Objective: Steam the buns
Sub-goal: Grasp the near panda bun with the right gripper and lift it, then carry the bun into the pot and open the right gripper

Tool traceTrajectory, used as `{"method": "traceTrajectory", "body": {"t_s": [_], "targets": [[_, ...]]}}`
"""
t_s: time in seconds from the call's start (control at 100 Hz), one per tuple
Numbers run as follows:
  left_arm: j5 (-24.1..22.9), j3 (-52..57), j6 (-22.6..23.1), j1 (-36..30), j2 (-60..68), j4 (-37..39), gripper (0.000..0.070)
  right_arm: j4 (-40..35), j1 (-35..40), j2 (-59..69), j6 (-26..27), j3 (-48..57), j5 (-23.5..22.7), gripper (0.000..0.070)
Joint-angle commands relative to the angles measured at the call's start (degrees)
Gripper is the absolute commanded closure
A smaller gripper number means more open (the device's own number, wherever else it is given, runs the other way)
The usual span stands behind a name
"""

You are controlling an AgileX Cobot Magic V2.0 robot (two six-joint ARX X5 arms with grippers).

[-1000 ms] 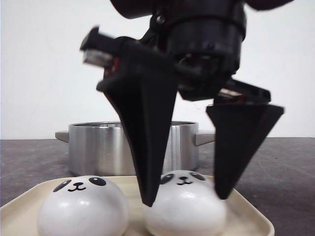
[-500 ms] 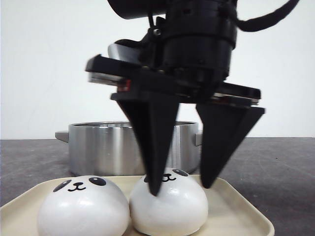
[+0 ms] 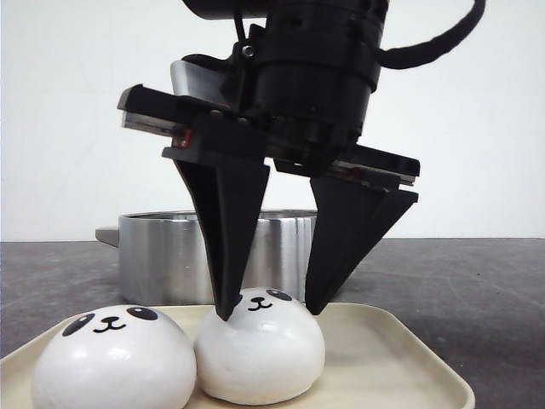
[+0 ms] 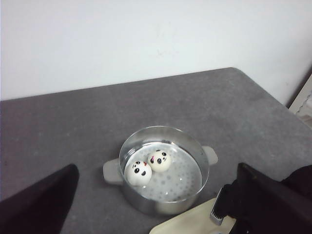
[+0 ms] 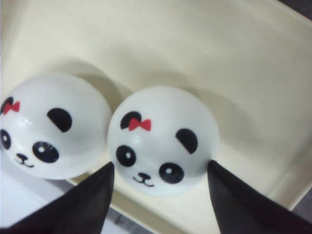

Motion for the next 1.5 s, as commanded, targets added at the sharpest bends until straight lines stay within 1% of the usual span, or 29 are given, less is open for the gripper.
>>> {"method": "traceTrajectory", "body": {"t_s": [0.0, 0.11, 0.13, 0.15, 0.16, 0.17, 0.18, 0.2, 0.23, 0.24, 0.26, 0.27, 0.36, 0.42, 0.5, 0.6, 0.67, 0.75, 0.81, 0.86, 0.93, 0.99, 1.07, 1.14, 1.24, 1.33, 1.49], "targets": [[-0.20, 0.96, 0.70, -0.31, 0.42, 0.85, 0.0065, 0.33, 0.02, 2.40, -0.02, 0.42, -0.24, 0.0328], [-0.20, 0.90, 0.70, -0.31, 0.50, 1.46, 0.0065, -0.24, -1.18, 4.39, -0.39, 0.42, -1.31, 0.0330], [-0.20, 0.90, 0.70, -0.31, 0.57, 1.51, 0.0065, -0.20, -1.20, 4.79, -0.42, 0.42, -1.20, 0.0336], [-0.20, 0.90, 0.70, -0.31, 0.63, 1.53, 0.0065, -0.17, -1.22, 5.09, -0.42, 0.42, -1.11, 0.0359], [-0.20, 0.90, 0.70, -0.31, 0.63, 1.55, 0.0065, -0.15, -1.22, 5.33, -0.44, 0.42, -1.14, 0.0394], [-0.20, 0.90, 0.70, -0.31, 0.66, 1.53, 0.0065, -0.11, -1.20, 5.44, -0.44, 0.42, -1.11, 0.0410], [-0.20, 0.90, 0.70, -0.31, 0.66, 1.53, 0.0065, -0.07, -1.20, 5.60, -0.46, 0.42, -1.14, 0.0442], [-0.20, 0.90, 0.70, -0.31, 0.66, 1.53, 0.0065, -0.02, -1.20, 5.81, -0.68, 0.42, -1.16, 0.0531], [-0.20, 0.90, 0.70, -0.31, 0.72, 1.51, 0.0065, 0.00, -1.20, 5.88, -1.27, 0.42, -1.14, 0.0692], [-0.17, 0.90, 0.70, -0.31, 0.74, 1.51, 0.0065, 0.02, -1.20, 5.88, -1.55, 0.42, -1.11, 0.0700], [-0.20, 0.90, 0.70, -0.31, 0.77, 1.51, 0.0065, 0.17, -1.18, 5.88, -2.10, 0.42, -1.05, 0.0700], [-0.20, 0.90, 0.70, -0.31, 0.77, 1.51, 0.0065, 0.22, -1.18, 5.88, -2.25, 0.42, -1.05, 0.0684], [-0.20, 0.90, 0.70, -0.31, 0.81, 1.51, 0.0065, 0.70, -1.01, 5.84, -2.86, 0.50, -1.36, 0.0688], [-0.20, 0.90, 0.70, -0.31, 0.81, 1.51, 0.0065, -0.70, -0.98, 4.92, -2.91, 1.14, -1.62, 0.0688], [-0.20, 0.90, 0.70, -0.31, 0.81, 1.29, 0.0065, -2.99, -0.50, 1.73, -3.69, 2.99, -1.03, 0.0688], [-0.20, 0.90, 0.70, -0.31, 0.81, 1.05, 0.0065, -3.98, 1.33, -4.04, -3.65, 6.75, -0.31, 0.0688], [-0.20, 0.90, 0.70, -0.31, 0.81, 1.05, 0.0065, -4.11, 2.64, -7.89, -3.34, 10.56, 1.55, 0.0689], [-0.20, 0.90, 0.70, -0.31, 0.83, 1.27, 0.0065, -4.02, 3.13, -10.75, -3.69, 15.65, 5.81, 0.0689], [-0.20, 0.90, 0.72, -0.31, 1.07, 1.73, 0.0065, -4.02, 2.56, -11.34, -5.14, 19.50, 9.40, 0.0690], [-0.20, 0.90, 0.72, -0.31, 1.18, 2.23, 0.0065, -4.02, 0.61, -11.30, -7.13, 22.43, 10.84, 0.0690], [-0.17, 0.90, 0.70, -0.31, 1.49, 2.95, 0.0065, -3.80, -3.72, -9.99, -9.35, 25.38, 9.97, 0.0690], [-0.17, 0.90, 0.70, -0.31, 1.55, 2.95, 0.0065, -3.58, -7.48, -7.93, -10.84, 26.88, 7.89, 0.0690], [-0.17, 0.90, 0.70, -0.31, 1.79, 2.73, 0.0065, -3.06, -12.02, -4.22, -11.78, 27.54, 4.20, 0.0690], [-0.17, 0.90, 0.70, -0.31, 1.81, 2.54, 0.0065, -2.71, -15.28, -0.83, -11.91, 27.54, 2.69, 0.0691], [-0.17, 0.90, 0.72, -0.31, 1.81, 2.38, 0.0065, -2.60, -17.99, 4.11, -11.91, 27.54, 2.62, 0.0690], [-0.17, 0.90, 0.72, -0.31, 1.81, 1.84, 0.0065, -2.62, -19.56, 8.46, -11.63, 27.54, 1.36, 0.0690], [-0.20, 0.85, 0.70, -0.31, 1.84, 0.33, 0.0065, -2.23, -20.17, 14.34, -11.32, 27.54, 0.00, 0.0690]]}}
